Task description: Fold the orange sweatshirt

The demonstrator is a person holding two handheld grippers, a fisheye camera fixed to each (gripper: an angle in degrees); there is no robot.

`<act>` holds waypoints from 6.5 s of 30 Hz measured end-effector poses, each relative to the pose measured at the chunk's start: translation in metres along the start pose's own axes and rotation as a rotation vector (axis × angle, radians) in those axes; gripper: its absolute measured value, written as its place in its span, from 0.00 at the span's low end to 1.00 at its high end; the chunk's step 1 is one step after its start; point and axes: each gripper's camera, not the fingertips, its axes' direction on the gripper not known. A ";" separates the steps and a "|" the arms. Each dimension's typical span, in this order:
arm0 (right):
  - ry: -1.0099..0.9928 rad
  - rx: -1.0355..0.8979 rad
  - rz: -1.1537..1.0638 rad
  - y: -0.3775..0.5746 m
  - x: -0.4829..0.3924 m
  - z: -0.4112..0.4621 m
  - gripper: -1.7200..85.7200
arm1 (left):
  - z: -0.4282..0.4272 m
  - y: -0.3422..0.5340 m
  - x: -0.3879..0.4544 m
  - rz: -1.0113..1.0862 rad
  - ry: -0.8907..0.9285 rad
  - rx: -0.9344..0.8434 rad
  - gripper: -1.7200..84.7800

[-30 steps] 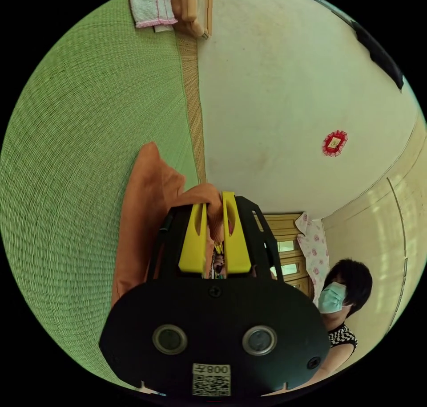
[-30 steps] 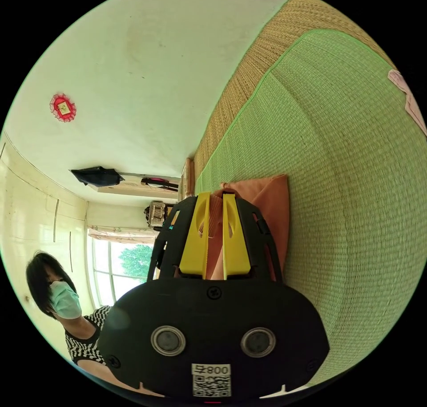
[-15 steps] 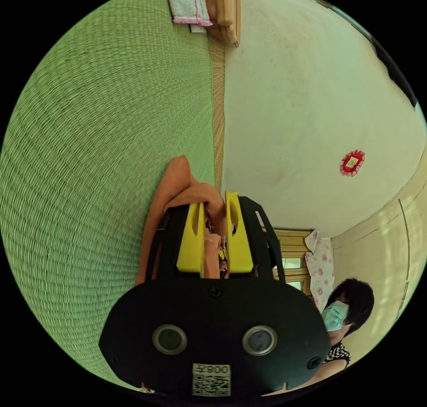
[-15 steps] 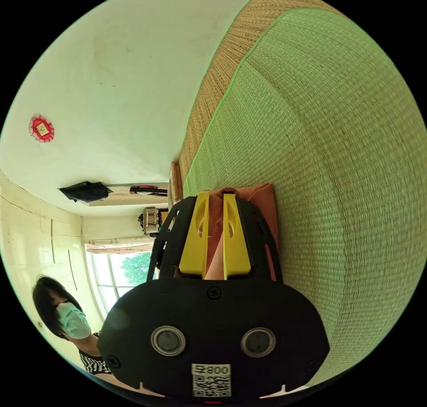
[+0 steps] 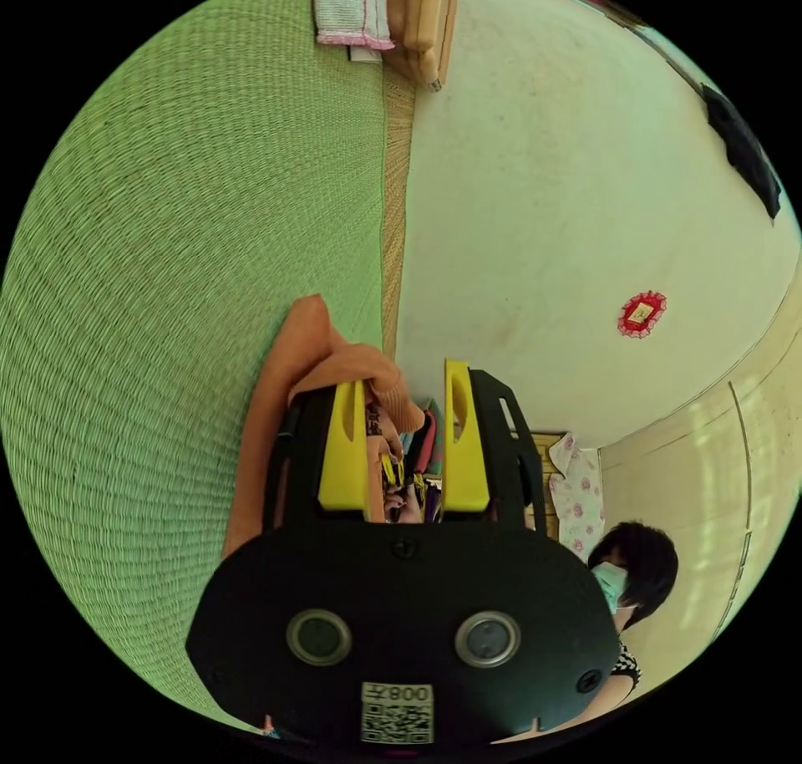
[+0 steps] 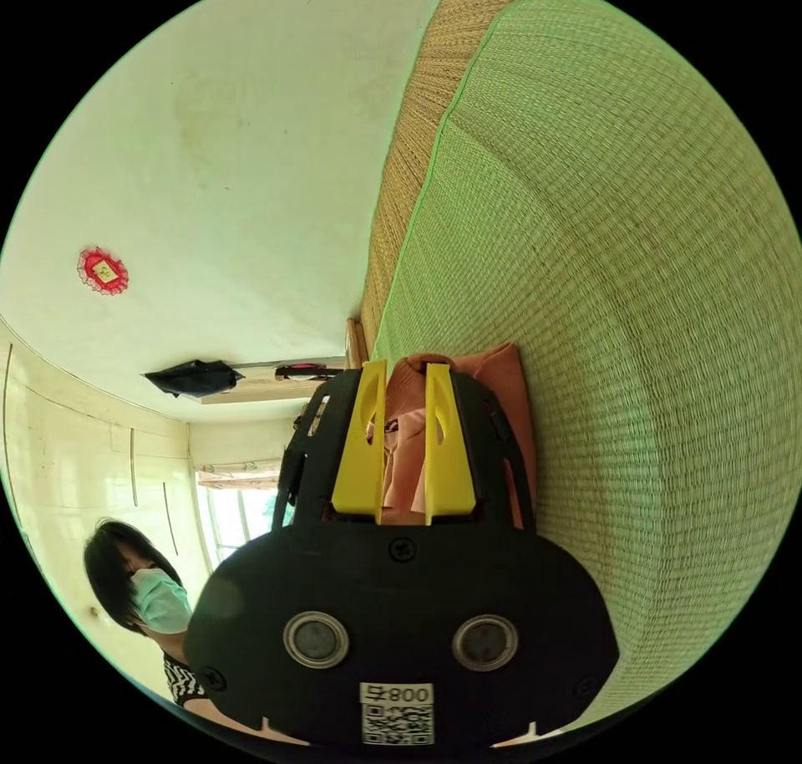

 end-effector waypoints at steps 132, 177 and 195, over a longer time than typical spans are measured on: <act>0.833 -0.096 -0.706 0.064 -0.260 0.055 0.02 | 0.340 0.084 0.044 0.687 -0.865 -0.214 0.09; 0.827 -0.037 -0.643 0.054 -0.224 -0.043 0.02 | 0.231 0.160 0.042 0.661 -0.933 -0.203 0.02; 0.772 -0.133 -0.612 0.113 -0.207 -0.085 0.02 | 0.078 0.217 0.056 0.591 -0.853 -0.190 0.03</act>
